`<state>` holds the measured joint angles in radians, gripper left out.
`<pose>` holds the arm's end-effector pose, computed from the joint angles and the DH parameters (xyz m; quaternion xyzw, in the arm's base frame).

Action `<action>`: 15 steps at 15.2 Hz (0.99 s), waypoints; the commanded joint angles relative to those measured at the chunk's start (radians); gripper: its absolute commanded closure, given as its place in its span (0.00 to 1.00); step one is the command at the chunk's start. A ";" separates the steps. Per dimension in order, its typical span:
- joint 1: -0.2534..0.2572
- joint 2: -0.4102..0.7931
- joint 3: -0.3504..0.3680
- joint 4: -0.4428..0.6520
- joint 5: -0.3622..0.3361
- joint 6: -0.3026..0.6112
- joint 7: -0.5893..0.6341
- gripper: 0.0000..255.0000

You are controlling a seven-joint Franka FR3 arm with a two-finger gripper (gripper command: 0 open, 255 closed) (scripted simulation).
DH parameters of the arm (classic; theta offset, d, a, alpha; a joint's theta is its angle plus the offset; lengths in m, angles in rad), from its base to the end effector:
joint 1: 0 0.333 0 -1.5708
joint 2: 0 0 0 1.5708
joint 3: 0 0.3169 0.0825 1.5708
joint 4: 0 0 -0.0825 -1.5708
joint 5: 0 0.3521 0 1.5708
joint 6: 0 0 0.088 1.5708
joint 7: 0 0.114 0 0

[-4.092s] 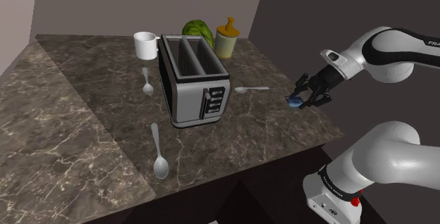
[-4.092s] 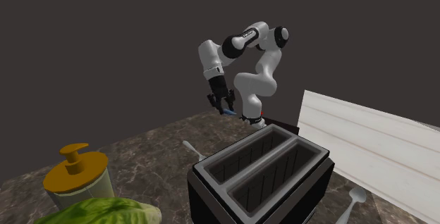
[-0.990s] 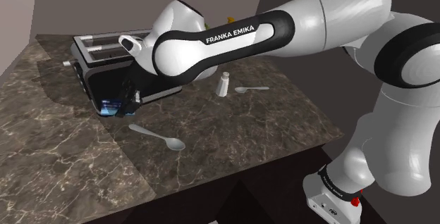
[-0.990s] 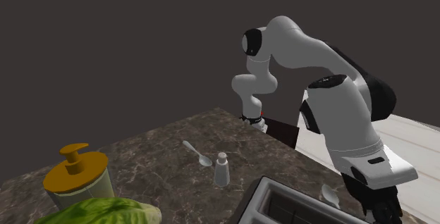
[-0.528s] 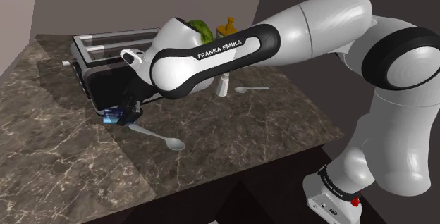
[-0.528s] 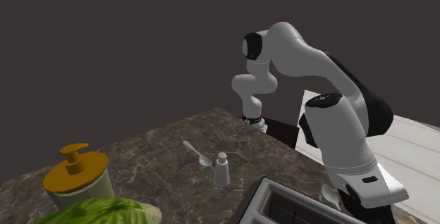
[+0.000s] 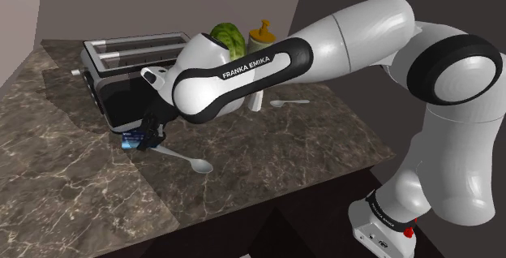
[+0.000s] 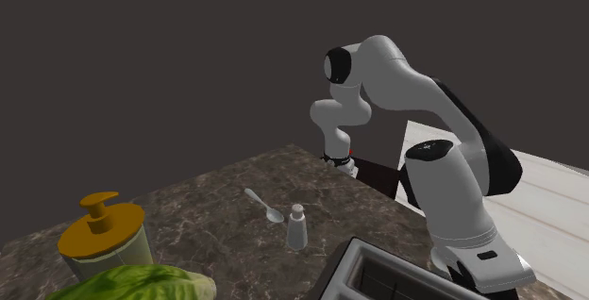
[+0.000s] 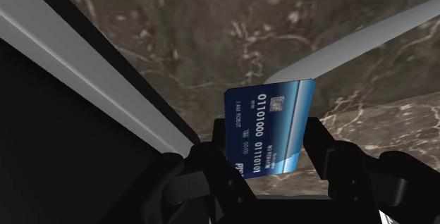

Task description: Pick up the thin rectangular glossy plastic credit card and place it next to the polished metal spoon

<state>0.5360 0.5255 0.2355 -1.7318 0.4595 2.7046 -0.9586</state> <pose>0.5134 0.4483 0.3456 -0.7634 -0.5781 -0.2309 0.1721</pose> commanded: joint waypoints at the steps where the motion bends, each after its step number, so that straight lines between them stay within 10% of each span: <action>1: 0.000 0.000 0.000 -0.001 0.000 0.001 0.000 1.00; 4: 0.000 0.000 0.000 -0.001 0.000 0.001 0.000 1.00; 5: 0.000 0.001 0.000 -0.001 0.000 0.001 0.000 0.00; 15: -0.037 -0.124 0.005 -0.079 0.019 -0.055 -0.013 0.00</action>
<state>0.5032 0.4149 0.2402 -1.8022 0.4767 2.6567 -0.9704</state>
